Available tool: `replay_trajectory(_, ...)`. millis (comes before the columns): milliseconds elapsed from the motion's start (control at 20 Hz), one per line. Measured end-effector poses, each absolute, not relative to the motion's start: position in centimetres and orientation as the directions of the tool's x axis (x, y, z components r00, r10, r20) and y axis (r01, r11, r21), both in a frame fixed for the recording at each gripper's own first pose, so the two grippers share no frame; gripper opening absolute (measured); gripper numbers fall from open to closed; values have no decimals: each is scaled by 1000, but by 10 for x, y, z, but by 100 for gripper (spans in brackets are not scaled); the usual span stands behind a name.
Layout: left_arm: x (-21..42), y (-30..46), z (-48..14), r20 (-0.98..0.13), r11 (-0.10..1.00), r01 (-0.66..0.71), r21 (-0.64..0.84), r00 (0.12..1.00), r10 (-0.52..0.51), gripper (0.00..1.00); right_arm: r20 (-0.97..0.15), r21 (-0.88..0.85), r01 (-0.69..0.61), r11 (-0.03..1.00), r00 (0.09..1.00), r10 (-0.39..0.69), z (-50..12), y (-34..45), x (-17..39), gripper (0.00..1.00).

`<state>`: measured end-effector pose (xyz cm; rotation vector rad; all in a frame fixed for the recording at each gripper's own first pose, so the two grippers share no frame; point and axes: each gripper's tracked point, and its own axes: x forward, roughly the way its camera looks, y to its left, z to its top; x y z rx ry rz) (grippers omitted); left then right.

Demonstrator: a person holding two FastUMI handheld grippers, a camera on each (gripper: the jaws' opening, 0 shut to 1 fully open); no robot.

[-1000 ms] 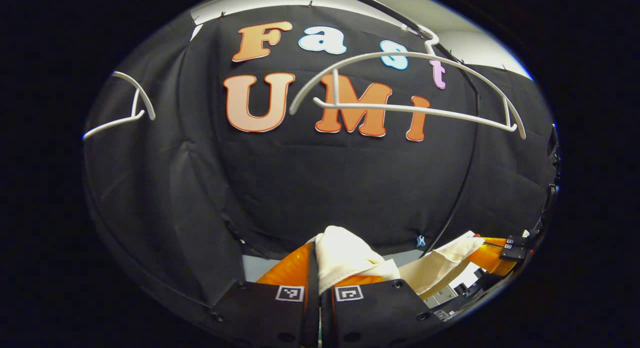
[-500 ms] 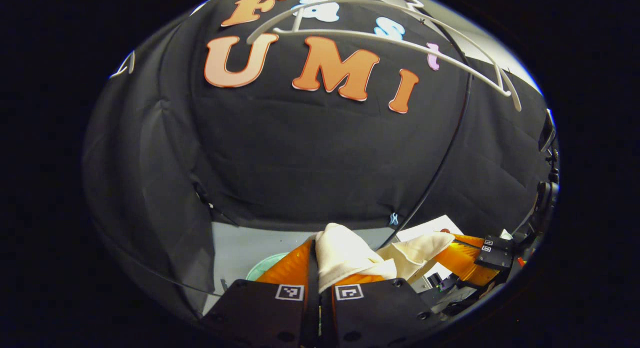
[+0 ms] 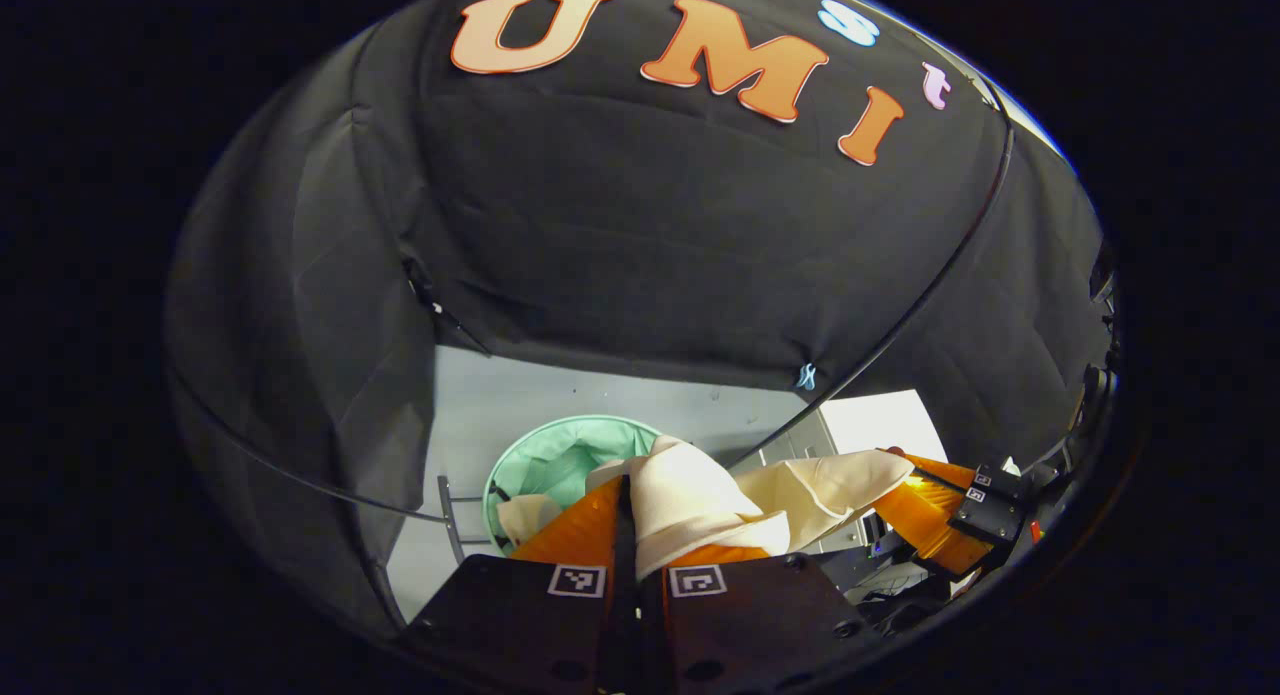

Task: Grasp the clothes on the hanger with both hands and then place them into the laundry hamper below.

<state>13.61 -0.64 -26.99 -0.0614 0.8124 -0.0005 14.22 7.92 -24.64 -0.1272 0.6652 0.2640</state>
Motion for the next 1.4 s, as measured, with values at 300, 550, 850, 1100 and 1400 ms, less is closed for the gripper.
replay_trajectory(300,111,0,-303,-799,998,-41,-50,602,-15,18,-645,-41,-278,960,741,187,-252,81,144,8)
replay_trajectory(550,100,-3,-313,-824,994,-57,-96,565,-47,35,-669,-53,-285,957,721,178,-260,77,135,17)
replay_trajectory(850,83,10,-316,-843,987,-117,-106,537,-27,62,-693,-37,-304,952,694,195,-269,85,119,30)
replay_trajectory(1100,66,22,-319,-849,981,-167,-98,528,4,100,-699,-25,-294,955,688,194,-274,83,110,47)
replay_trajectory(1400,58,25,-307,-829,987,-158,-36,556,59,94,-677,-51,-278,959,715,171,-263,67,108,88)
